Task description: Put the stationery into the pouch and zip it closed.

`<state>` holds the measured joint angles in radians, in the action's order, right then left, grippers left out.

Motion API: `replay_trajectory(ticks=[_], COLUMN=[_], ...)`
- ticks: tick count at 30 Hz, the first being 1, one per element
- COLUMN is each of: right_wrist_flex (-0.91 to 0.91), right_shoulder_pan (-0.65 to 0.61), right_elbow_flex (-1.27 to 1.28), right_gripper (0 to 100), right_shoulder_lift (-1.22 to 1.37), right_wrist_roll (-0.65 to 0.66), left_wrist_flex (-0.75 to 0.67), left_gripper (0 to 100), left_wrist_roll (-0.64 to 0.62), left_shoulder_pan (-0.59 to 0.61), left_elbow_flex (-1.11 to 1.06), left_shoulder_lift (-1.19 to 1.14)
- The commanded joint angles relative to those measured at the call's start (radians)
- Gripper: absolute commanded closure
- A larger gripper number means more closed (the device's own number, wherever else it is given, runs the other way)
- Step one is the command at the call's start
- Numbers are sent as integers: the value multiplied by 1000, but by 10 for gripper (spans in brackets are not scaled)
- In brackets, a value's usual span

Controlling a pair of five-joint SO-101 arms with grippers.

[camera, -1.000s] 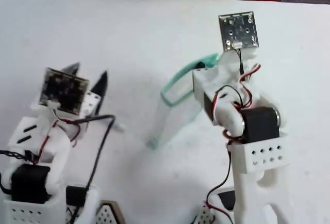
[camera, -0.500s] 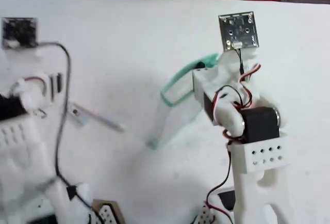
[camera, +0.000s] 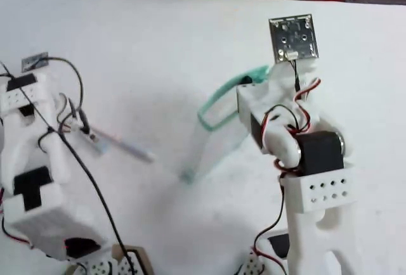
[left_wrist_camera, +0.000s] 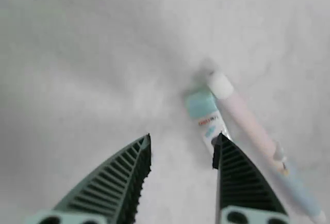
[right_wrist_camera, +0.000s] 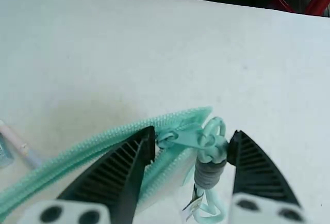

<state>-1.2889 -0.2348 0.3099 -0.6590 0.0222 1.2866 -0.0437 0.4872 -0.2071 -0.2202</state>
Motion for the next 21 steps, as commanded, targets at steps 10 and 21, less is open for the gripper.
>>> replay_trajectory(ticks=[10, 21], right_wrist_flex=[-1, -1], right_shoulder_pan=[8, 8], right_elbow_flex=[38, 38], right_gripper=[769, 769], right_shoulder_lift=[16, 16], right_wrist_roll=[5, 5], left_wrist_flex=[-80, -43], left_gripper=[731, 726], left_wrist_roll=[-189, -311], left_shoulder_pan=[-81, -53], left_elbow_flex=[34, -28], left_shoulder_lift=[-38, -31])
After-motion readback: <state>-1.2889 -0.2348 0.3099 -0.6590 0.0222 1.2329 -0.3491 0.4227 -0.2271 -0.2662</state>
